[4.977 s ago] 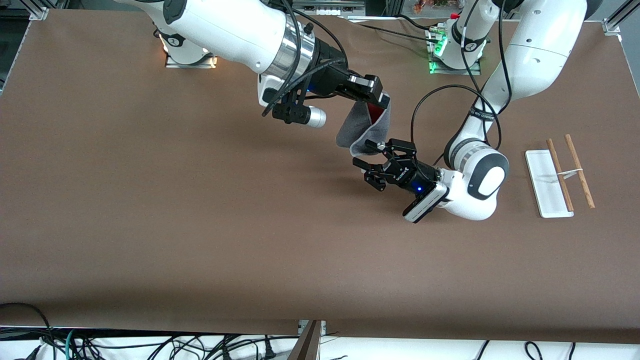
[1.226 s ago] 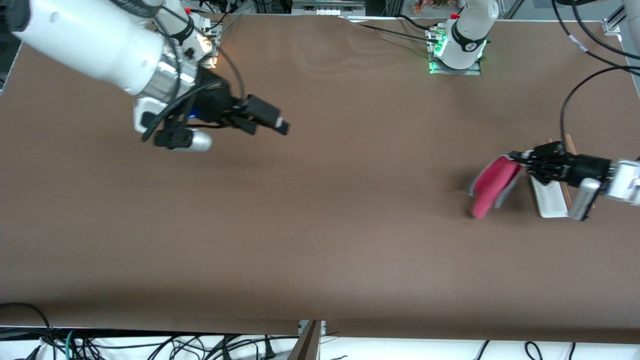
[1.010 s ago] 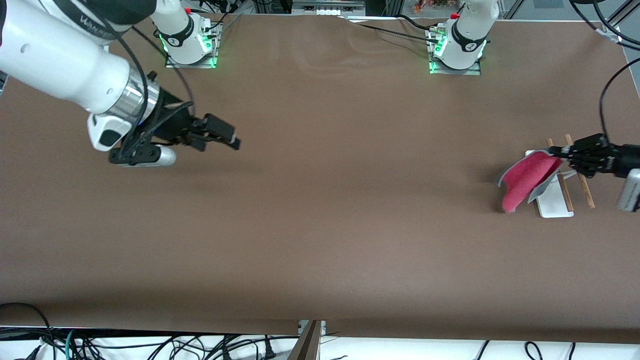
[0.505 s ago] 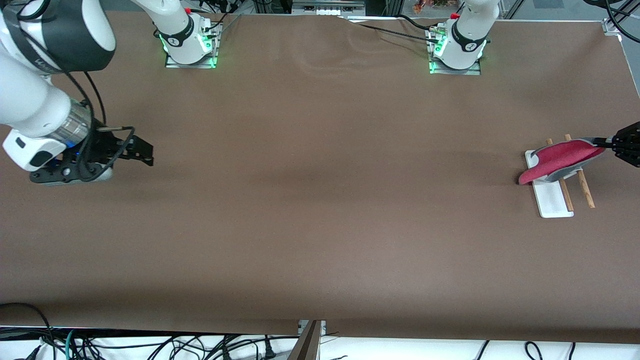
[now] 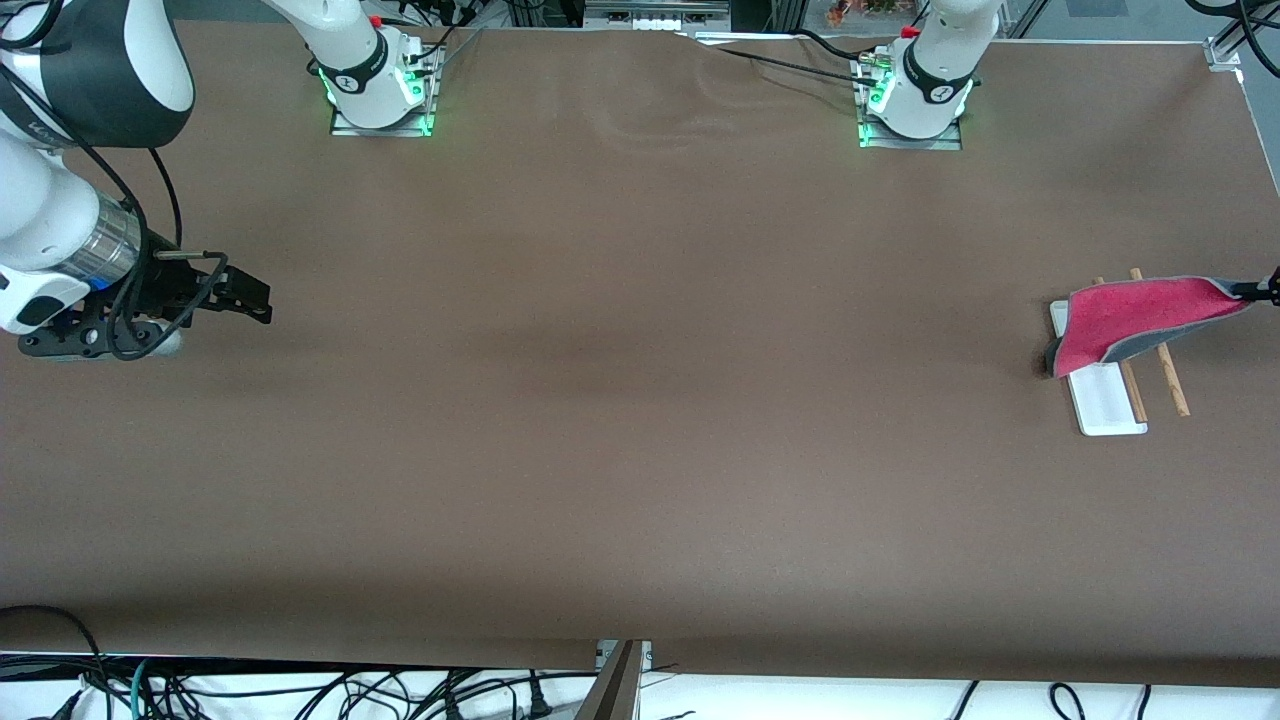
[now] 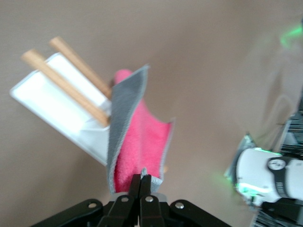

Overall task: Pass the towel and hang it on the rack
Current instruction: 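Drape the towel over the wooden dowels and open the left gripper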

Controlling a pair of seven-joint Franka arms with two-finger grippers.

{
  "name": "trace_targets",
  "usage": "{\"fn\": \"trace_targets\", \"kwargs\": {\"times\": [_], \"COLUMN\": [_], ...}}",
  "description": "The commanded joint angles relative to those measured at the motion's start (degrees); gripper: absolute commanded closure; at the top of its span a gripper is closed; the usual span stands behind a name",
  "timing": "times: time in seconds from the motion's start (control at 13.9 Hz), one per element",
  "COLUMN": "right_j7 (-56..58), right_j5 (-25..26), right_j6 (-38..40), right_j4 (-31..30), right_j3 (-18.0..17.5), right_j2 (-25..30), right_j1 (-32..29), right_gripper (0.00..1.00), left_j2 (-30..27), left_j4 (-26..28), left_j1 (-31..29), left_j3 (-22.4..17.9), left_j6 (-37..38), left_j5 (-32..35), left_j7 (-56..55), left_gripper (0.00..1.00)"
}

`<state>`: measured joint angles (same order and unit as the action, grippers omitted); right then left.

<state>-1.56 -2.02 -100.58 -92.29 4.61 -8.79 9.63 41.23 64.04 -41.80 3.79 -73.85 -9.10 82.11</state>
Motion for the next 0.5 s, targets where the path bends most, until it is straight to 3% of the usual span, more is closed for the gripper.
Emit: {"fn": "trace_targets", "kwargs": {"times": [0.0, 0.43], "right_j7": [-0.2, 0.3], "right_j5": [0.9, 3.6], "right_j6": [0.3, 0.3], "right_j4": [-1.2, 0.6], "right_j3": [-0.1, -0.3], "right_j2": [1.8, 1.0], "right_j1": [0.2, 0.6], "right_gripper": [0.0, 0.0], "left_j2": [3.0, 6.1], "left_j4": [-1.3, 1.4], "left_j1": [-1.2, -3.4], "left_j3": [0.5, 0.4], "left_j6": [-5.5, -14.7], "left_j5": [2.7, 3.2], "left_j7": [5.2, 8.2], "left_gripper": [1.0, 1.0]}}
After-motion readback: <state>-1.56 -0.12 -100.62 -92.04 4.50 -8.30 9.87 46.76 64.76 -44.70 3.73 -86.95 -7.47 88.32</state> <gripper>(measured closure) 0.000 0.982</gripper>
